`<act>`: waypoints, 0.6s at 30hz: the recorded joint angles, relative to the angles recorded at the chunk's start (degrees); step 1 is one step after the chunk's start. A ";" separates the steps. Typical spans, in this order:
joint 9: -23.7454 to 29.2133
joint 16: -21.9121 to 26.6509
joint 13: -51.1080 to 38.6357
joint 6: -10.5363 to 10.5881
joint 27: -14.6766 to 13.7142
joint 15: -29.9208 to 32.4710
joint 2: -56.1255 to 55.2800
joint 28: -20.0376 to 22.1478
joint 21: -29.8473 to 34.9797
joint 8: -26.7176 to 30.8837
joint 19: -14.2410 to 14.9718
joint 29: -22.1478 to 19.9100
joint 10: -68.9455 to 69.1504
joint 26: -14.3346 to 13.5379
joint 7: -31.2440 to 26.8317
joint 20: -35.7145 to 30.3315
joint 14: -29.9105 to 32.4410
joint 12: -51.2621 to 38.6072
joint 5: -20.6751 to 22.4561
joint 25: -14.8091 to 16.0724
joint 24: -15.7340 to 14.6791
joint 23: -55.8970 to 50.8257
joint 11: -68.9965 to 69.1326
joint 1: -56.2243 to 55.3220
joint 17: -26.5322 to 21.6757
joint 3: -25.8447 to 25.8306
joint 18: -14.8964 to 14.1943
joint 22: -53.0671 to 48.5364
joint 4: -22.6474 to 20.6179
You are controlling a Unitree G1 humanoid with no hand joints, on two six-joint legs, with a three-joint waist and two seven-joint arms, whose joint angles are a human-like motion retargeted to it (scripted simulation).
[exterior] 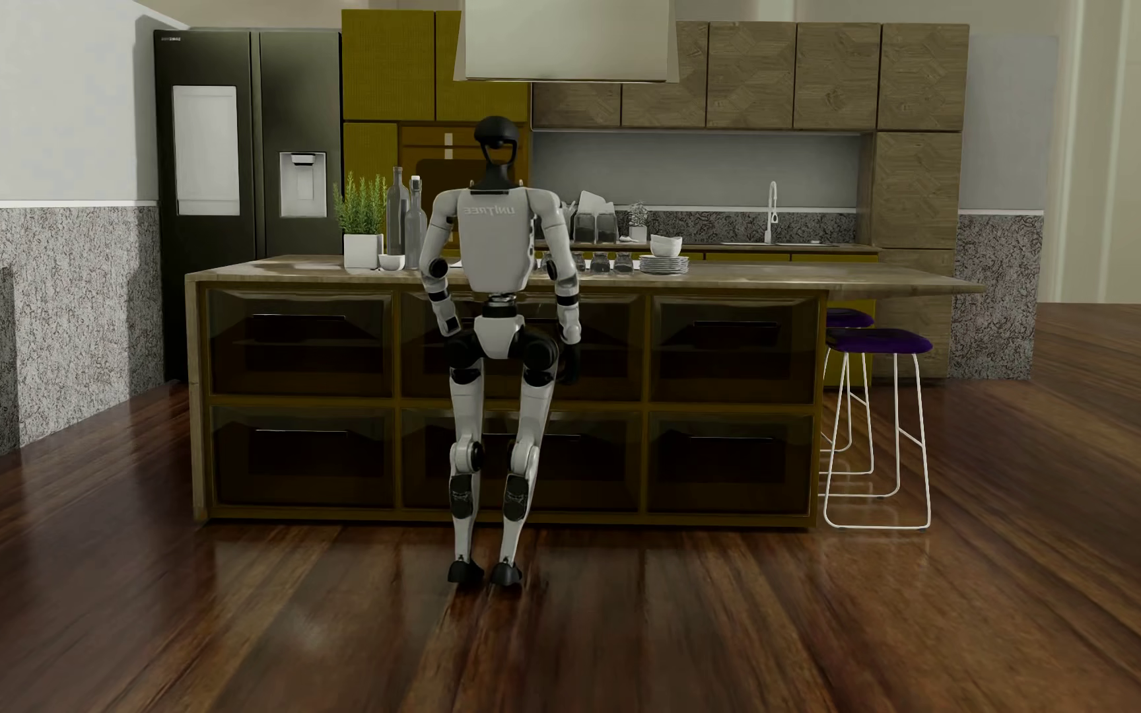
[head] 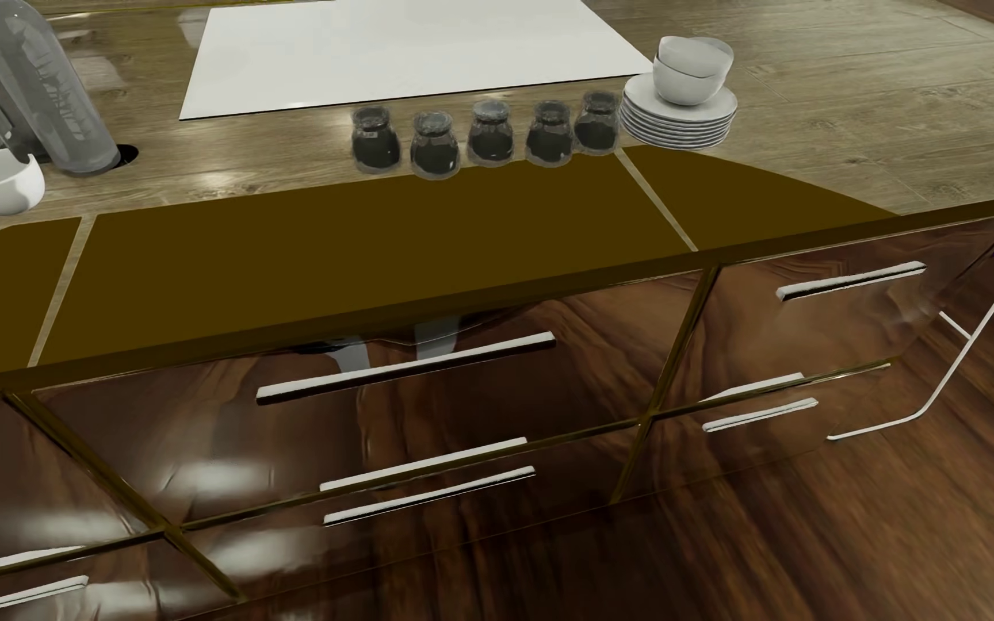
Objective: Go to the corner
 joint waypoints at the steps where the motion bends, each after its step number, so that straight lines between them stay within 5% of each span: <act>1: -0.35 0.02 0.07 0.09 0.00 0.00 -0.65 0.00 0.82 0.00 0.00 0.00 0.05 0.00 0.00 -0.02 0.11 -0.14 0.07 0.00 0.00 -0.61 0.26 -0.52 -0.25 0.20 0.00 0.13 0.10; 18: 0.04 -0.12 0.14 0.36 0.00 -0.27 -0.03 0.00 0.03 0.00 0.00 0.00 -0.28 0.00 0.00 0.16 -0.14 0.01 0.20 0.00 0.00 -0.23 -0.07 0.17 -0.26 0.73 0.00 0.01 0.21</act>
